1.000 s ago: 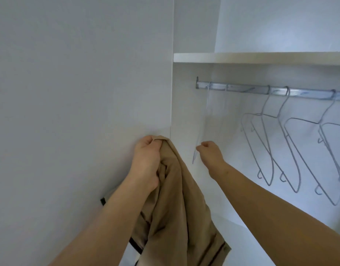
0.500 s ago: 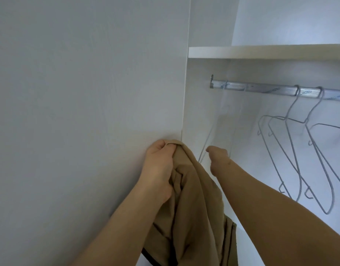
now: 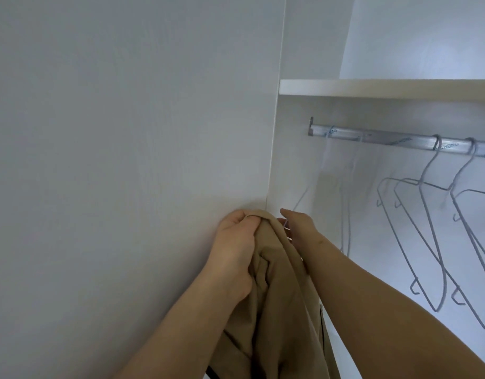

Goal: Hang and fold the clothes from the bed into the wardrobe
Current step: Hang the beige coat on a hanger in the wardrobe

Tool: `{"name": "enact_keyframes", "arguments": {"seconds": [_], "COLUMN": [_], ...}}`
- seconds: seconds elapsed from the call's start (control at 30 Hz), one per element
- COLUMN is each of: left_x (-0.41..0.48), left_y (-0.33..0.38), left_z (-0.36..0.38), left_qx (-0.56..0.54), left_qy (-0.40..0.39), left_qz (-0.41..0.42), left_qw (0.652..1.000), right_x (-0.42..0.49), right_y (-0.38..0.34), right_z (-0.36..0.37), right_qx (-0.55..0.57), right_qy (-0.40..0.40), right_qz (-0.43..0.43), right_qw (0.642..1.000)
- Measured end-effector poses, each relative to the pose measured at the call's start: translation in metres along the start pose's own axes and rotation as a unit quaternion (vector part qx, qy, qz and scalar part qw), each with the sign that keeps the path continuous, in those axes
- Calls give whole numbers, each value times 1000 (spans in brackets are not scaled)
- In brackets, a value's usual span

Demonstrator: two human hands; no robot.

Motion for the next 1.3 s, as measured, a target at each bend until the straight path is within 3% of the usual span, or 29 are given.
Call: {"name": "enact_keyframes", "arguments": {"seconds": [0.13, 0.27, 0.57, 0.7, 0.93, 1.07, 1.3], "left_x": [3, 4, -9, -16, -51, -57, -77], "left_y": [-4, -8, -8, -9, -39, -67, -117], "left_z": [-6, -7, -4, -4, 28, 36, 83], "left_qx": [31, 36, 40, 29, -47, 19, 36], "left_qy": [12, 20, -10, 13, -41, -24, -156], "left_qz": [0, -14, -35, -50, -158, -179, -289], "left_qw": [999, 999, 999, 998, 985, 983, 944], "right_x": [-4, -19, -83, -124, -195, -242, -296], "right_y": [-20, -38, -62, -39, 3, 31, 74], "right_z": [-19, -36, -51, -63, -120, -163, -225], "right_qx": [-41, -30, -48, -79, -125, -157, -191], "right_qy": [119, 161, 129, 117, 119, 116, 64], "right_qz": [-75, -119, -209, -212, -229, -236, -175], "right_qw": [989, 979, 968, 967, 958, 952, 964]}}
Point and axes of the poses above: each hand's wrist, its own x-axis towards the middle knuckle, its own z-axis out of the palm, y = z × x, the point moved 9 cm from there along x, towards the middle knuckle, and after that the axes turned 7 degrees about -x, right-handed, at the moved point
